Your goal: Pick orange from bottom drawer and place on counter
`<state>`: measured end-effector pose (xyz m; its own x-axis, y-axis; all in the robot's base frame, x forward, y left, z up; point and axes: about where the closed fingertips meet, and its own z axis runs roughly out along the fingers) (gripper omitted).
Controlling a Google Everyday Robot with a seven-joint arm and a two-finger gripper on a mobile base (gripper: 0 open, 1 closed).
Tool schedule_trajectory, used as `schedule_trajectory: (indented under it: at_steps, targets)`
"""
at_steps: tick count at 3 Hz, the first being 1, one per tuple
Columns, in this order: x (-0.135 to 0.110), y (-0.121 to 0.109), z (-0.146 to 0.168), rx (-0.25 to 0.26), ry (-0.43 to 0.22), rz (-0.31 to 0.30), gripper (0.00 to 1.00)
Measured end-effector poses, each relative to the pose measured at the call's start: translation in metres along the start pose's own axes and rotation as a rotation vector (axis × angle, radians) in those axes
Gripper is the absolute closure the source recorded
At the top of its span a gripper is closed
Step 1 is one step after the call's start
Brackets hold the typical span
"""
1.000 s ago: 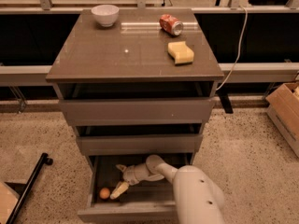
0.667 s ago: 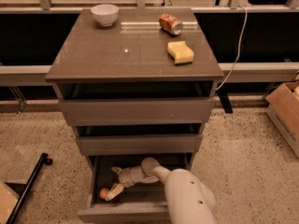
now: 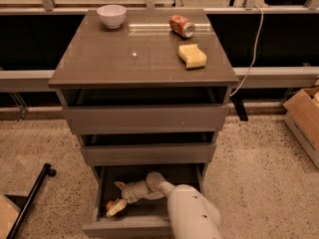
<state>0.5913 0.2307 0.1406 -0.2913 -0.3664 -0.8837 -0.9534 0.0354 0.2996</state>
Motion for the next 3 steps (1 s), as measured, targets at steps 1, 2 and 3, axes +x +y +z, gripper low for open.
schedule_trajectory:
  at_steps: [1,2,3]
  targets:
    - [0.011,0.000,0.004,0.017,-0.006,0.035,0.26]
    - [0.019,0.001,0.004,0.026,-0.003,0.056,0.50]
    - [0.023,0.004,-0.001,0.038,0.002,0.069,0.73]
